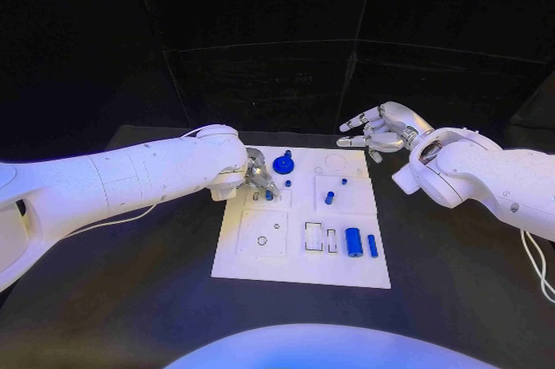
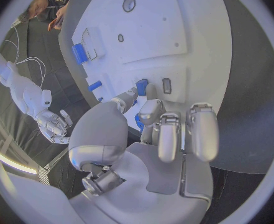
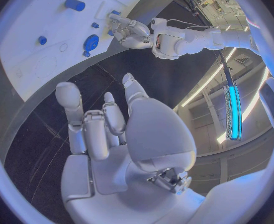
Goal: Assemble the parts on the task board
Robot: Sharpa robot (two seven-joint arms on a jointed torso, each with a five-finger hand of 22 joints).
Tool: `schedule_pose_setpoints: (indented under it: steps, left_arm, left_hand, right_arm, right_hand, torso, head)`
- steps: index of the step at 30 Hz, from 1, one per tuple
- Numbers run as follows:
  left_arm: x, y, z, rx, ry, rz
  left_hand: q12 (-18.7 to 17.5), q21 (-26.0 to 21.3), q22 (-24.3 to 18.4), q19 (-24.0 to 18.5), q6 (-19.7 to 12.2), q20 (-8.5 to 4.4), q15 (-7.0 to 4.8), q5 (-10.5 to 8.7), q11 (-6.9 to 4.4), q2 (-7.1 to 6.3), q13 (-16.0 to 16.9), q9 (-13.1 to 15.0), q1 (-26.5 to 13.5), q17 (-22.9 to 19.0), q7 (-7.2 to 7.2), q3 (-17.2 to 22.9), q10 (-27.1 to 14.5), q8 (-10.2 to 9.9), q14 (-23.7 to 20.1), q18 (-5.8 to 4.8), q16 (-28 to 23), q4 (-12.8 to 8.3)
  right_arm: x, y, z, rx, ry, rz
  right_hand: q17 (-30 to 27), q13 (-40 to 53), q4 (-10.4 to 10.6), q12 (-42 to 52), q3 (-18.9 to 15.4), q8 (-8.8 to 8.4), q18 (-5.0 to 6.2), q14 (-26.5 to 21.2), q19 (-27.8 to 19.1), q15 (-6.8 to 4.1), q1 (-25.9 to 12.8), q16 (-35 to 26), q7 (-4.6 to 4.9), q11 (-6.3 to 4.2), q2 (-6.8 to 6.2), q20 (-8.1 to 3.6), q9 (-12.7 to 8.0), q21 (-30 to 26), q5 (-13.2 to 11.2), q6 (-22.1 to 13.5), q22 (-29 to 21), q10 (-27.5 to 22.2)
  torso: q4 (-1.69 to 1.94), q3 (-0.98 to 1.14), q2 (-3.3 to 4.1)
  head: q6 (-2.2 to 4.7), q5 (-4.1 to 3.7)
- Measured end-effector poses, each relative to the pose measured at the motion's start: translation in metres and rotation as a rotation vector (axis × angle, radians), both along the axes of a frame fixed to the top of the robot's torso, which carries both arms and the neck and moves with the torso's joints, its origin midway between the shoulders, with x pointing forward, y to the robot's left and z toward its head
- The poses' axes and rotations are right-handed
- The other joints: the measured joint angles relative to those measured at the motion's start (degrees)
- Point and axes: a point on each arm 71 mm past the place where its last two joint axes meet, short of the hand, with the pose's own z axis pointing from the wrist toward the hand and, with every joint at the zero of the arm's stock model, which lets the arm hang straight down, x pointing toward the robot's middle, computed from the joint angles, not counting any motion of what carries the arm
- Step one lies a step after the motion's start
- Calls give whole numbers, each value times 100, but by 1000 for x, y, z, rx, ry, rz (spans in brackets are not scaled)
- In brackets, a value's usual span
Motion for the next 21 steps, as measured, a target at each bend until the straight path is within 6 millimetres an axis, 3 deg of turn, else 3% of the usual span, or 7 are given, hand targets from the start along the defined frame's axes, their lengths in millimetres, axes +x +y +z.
schedule_pose_setpoints:
  steps: [10,21]
  left_arm:
    - [2,1,0,4,1,4]
    - [2,3,0,3,-3,10]
  left_hand:
    - [0,51,-1,0,27,0,0,0,2,7,8,-5,-114,0,-11,-323,1,25,0,0,0,158]
    - [0,51,-1,-21,48,-21,-21,-1,-19,-53,-26,-74,-261,0,-32,-972,22,76,-21,1,0,382]
  right_arm:
    - [0,0,0,0,1,1]
    - [0,0,0,0,2,3]
  right_hand:
    - [0,-9,-18,-23,-156,25,-1,0,-20,0,-8,-35,0,0,8,-20,0,-23,0,0,-24,0]
    - [0,-17,4,-22,-178,29,-1,0,-20,0,-30,-35,-18,-3,-15,-20,0,-23,0,-18,-41,-3]
  torso:
    - [0,0,-1]
    - [3,-3,-1]
  head:
    - [-2,-11]
    - [-3,-27]
